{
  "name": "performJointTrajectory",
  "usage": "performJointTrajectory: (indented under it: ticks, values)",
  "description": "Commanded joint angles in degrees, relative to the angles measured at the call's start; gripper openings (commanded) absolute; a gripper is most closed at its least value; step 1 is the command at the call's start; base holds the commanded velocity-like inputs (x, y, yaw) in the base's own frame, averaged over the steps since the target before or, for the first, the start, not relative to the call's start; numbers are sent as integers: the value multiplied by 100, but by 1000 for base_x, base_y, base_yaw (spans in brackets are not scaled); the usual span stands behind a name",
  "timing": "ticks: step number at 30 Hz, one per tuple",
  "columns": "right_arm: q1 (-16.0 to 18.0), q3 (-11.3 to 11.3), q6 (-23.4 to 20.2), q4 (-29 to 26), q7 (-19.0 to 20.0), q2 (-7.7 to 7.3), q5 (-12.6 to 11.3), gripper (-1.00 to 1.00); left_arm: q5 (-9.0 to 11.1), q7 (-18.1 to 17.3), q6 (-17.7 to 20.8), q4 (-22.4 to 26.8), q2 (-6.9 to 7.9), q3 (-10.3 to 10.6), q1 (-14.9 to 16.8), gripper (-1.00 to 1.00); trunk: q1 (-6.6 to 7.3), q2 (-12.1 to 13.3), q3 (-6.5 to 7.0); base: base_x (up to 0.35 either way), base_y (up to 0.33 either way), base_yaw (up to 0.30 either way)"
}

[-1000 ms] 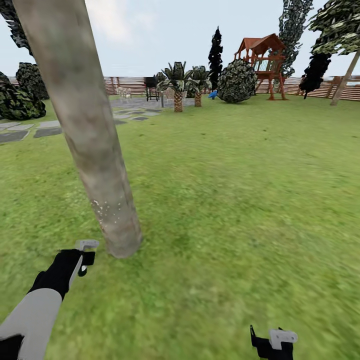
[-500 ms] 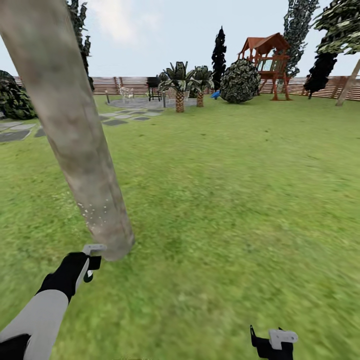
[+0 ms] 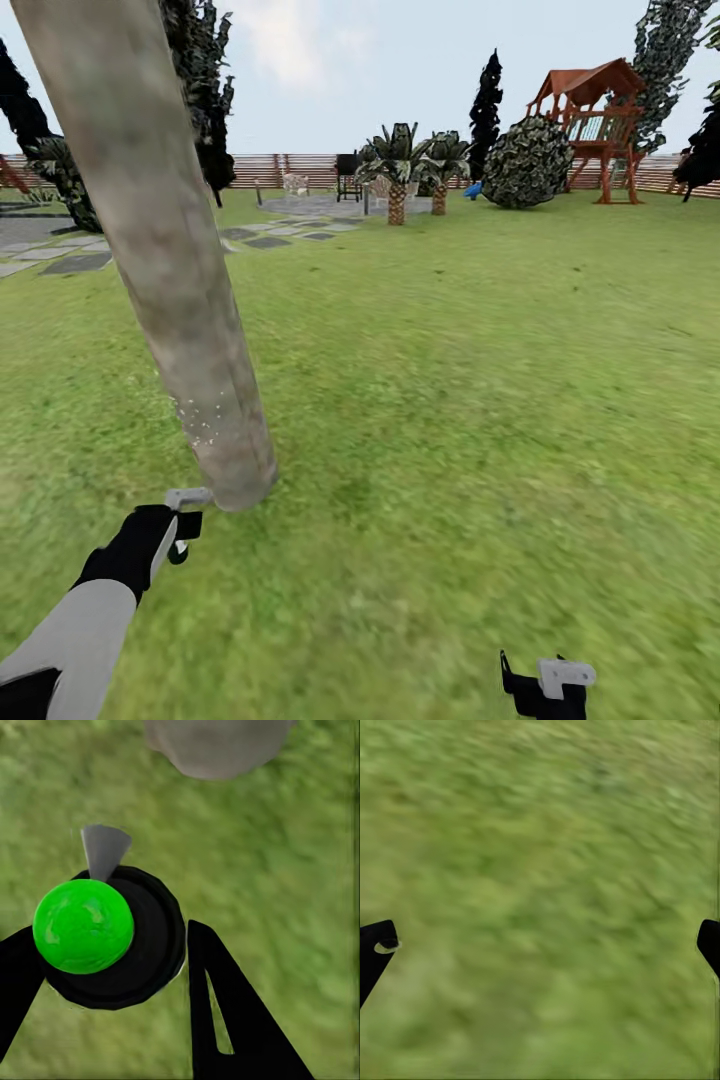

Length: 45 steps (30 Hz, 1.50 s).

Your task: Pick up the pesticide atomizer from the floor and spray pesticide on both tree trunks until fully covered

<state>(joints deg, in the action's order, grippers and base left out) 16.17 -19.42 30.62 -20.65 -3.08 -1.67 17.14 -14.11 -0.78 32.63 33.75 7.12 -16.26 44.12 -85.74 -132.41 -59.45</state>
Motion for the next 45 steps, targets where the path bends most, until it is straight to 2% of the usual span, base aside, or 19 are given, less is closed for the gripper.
performJointTrajectory:
  ticks: [1, 23, 36, 45]
  values:
    - [0, 0, 0, 0, 0, 0, 0, 100, 10, 5, -4, 0, 0, 1, 0, -100, 0, 0, 0, 138, -274, 28]
    - [0, 0, -3, 0, 0, 0, 5, 100, 5, 37, -11, 0, 56, 9, -9, -100, 0, 0, 0, 140, -273, 2]
    - [0, 0, -2, 8, 0, 9, 9, 100, -4, 36, -17, 0, 30, 10, -9, -100, 0, 0, 0, 140, -273, 228]
    - [0, 0, -1, 9, 0, 7, 9, 100, 3, 40, -15, 0, 49, 9, -9, -100, 0, 0, 0, 140, -273, 19]
